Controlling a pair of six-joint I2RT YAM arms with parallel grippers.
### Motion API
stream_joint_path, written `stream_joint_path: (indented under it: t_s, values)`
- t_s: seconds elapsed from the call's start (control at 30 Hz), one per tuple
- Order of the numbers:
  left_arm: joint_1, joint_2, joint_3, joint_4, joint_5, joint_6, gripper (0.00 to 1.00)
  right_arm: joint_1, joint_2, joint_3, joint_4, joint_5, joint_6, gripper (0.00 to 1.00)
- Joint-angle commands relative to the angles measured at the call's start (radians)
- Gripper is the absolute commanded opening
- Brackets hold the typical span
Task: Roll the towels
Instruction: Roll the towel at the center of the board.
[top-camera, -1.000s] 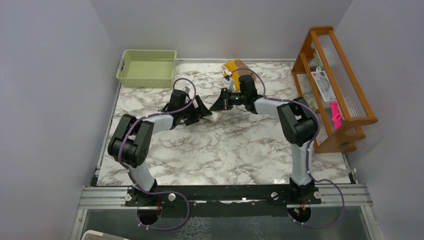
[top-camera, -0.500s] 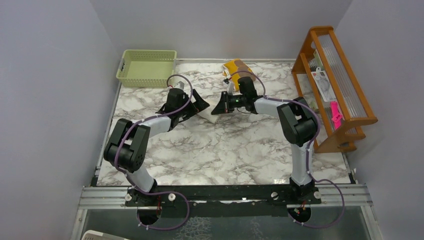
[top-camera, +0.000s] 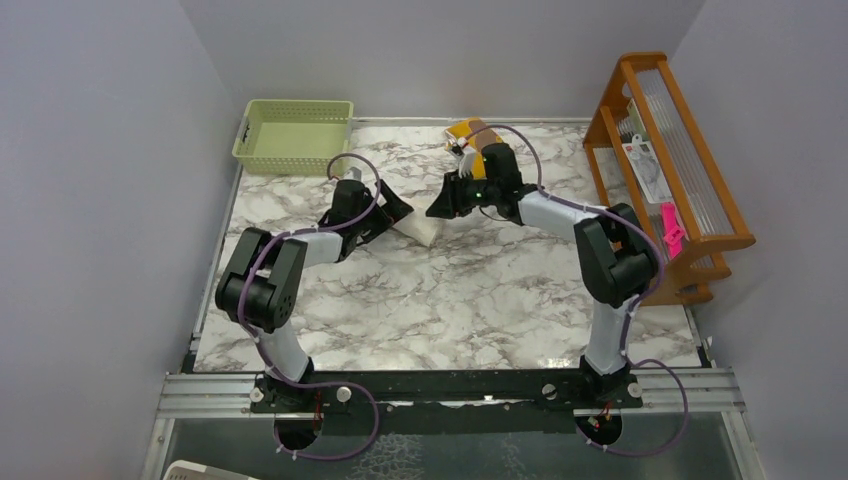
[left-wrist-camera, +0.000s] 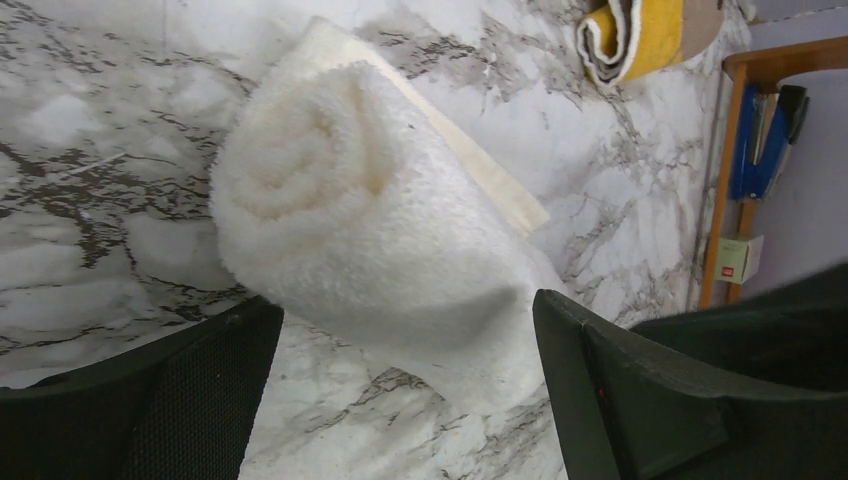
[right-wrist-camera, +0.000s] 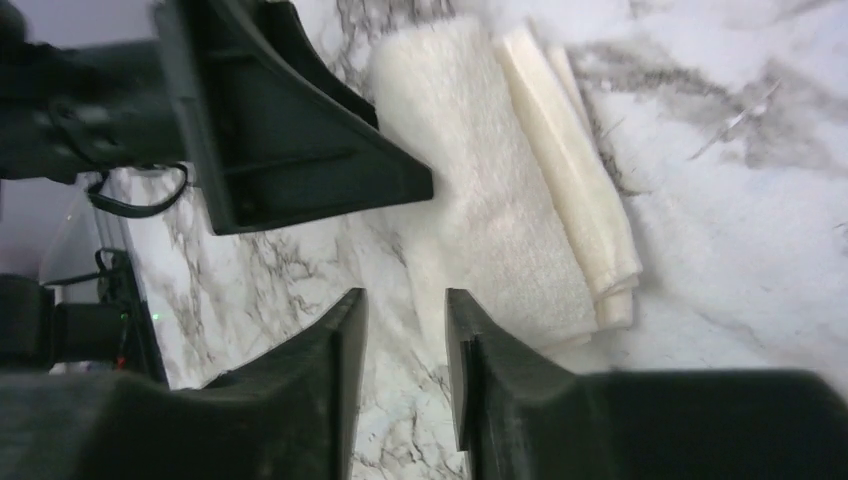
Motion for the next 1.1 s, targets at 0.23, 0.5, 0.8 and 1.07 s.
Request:
stream_joint_path:
  t_s: [0.23, 0.5, 0.8, 1.07]
  values:
    - [0.097, -0.025, 0.111, -0.169, 0.01, 0.072, 0.99, 0.057, -0.03, 0.159, -0.035, 0.229, -0.215, 0.5]
    - [0.174, -0.135, 0.016, -0.173, -0.001, 0.06, 0.99, 0.114, 0.174, 0.408, -0.185, 0.146, -0.271, 0.5]
    - [0.263, -0.186, -0.024, -0.21, 0.046, 0.094, 0.99, 0.156, 0.304, 0.562, -0.325, 0.115, -0.306, 0.5]
    - [0.299, -0.212, -0.036, -0.231, 0.068, 0.119, 0.99, 0.18, 0.342, 0.573, -0.325, 0.128, -0.303, 0.49]
